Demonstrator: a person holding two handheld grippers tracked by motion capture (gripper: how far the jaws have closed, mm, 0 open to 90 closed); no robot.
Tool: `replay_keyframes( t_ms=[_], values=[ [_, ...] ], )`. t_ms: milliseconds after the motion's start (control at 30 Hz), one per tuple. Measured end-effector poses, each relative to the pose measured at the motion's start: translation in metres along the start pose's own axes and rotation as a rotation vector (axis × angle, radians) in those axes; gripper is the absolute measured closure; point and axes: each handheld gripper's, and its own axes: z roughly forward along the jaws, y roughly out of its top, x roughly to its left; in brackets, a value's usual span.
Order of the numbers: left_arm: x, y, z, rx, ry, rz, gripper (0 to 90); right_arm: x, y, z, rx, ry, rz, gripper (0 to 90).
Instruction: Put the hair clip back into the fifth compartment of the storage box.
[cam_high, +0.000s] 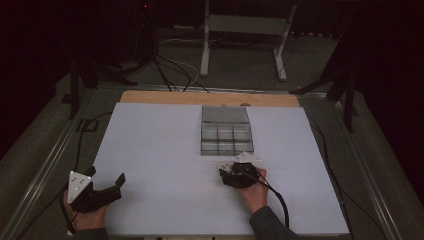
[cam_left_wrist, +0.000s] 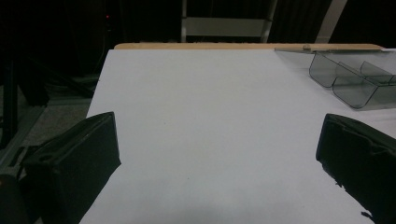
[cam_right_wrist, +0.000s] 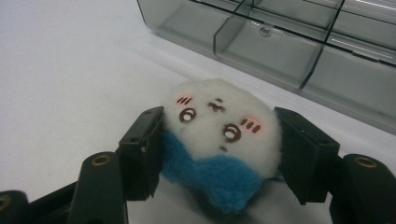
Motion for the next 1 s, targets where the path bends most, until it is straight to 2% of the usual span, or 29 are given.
replay_keyframes(
  t_ms=[1000],
  values=[
    [0.001,0.0,0.0,-0.001,0.0,-0.003,0.6,-0.005,0.004,-0.012,-0.024,0.031,0.043,36.6]
  ],
)
